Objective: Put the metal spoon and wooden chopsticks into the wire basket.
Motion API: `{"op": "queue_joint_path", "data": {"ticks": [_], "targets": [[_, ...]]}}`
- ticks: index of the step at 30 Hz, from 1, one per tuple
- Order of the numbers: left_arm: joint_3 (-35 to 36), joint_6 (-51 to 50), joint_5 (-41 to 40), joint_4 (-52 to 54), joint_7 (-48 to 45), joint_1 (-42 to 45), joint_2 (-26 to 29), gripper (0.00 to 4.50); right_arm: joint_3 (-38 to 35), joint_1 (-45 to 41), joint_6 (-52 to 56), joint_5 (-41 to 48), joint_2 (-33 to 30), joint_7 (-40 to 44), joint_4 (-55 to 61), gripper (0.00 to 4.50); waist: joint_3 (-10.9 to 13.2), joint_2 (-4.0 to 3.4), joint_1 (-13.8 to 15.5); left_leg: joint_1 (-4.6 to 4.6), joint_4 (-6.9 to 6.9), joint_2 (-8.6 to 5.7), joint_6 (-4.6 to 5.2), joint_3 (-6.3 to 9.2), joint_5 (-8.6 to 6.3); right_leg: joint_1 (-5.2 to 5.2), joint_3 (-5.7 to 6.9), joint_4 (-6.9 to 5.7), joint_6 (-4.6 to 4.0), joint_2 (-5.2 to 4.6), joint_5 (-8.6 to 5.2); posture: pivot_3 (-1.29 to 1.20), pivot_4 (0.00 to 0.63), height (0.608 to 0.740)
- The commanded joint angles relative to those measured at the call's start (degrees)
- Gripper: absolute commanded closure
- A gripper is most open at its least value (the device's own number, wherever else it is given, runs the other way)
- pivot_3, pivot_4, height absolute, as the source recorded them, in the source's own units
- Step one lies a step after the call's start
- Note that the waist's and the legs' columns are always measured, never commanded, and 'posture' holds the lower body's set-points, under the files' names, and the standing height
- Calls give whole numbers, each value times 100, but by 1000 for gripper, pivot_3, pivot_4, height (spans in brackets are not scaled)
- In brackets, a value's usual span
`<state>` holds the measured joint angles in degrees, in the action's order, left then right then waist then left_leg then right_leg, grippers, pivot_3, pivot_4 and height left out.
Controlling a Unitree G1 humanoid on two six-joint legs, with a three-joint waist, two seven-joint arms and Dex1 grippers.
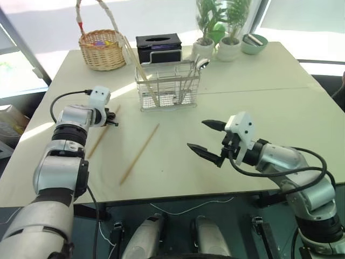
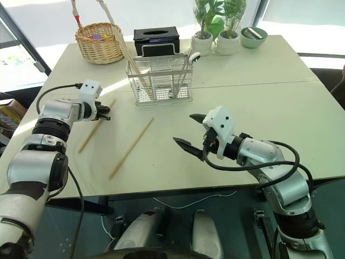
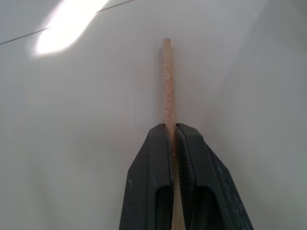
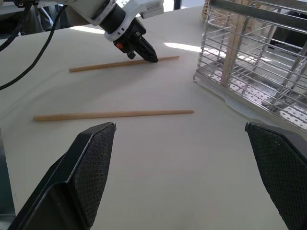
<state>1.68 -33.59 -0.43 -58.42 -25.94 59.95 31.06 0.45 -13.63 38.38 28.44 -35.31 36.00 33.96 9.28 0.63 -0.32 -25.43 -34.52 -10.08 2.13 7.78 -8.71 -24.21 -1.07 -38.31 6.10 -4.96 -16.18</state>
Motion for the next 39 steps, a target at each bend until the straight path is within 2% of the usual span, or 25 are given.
{"op": "queue_joint_path", "data": {"ticks": [1,4,6,10,15,24,30,39], "targets": [[678,1292,-377,490,365,41,126,4441,-207,-25,-142,21,-53,35,46,0,3,5,-14,-4,0,0,1,0,0,-3,0,0,0,0,0,0,150,725],[1207,2267,-889,1012,207,23,-23,4441,-229,-32,-164,-17,-28,14,-19,0,7,11,24,-17,-15,0,6,3,-4,-6,7,2,1,-1,1,0,150,725],[1627,2389,-1419,1441,104,143,-203,4441,-242,-49,-162,-42,11,-38,-63,0,6,11,63,-17,-33,-1,12,3,-9,-3,10,3,3,0,2,0,150,725],[1797,2788,-1654,1727,285,545,-426,4441,-239,-63,-169,-64,51,-91,-106,0,7,11,110,-15,-60,-3,12,2,-24,1,12,13,19,1,11,0,150,725],[1723,3519,-1647,1118,403,1463,-952,4441,-193,-56,-70,-43,199,-284,18,0,9,17,128,-14,-67,-6,15,4,-26,12,15,17,25,-1,15,0,150,725],[1708,4334,-1562,-315,314,2127,-1487,4441,-270,112,114,0,275,-618,353,0,9,16,58,-14,-59,-7,30,2,-20,24,13,14,27,-1,15,0,150,725],[1763,4539,-1602,-766,180,2404,-1626,4441,-309,330,174,-12,275,-801,569,0,10,18,115,-22,-63,-8,30,2,-20,21,14,15,28,-1,15,0,150,725],[1787,4670,-1542,-902,-62,2944,-1406,4441,-416,582,94,-26,285,-918,679,0,11,20,80,-22,-63,-9,32,2,-21,22,14,17,30,-1,15,0,150,725]]}}
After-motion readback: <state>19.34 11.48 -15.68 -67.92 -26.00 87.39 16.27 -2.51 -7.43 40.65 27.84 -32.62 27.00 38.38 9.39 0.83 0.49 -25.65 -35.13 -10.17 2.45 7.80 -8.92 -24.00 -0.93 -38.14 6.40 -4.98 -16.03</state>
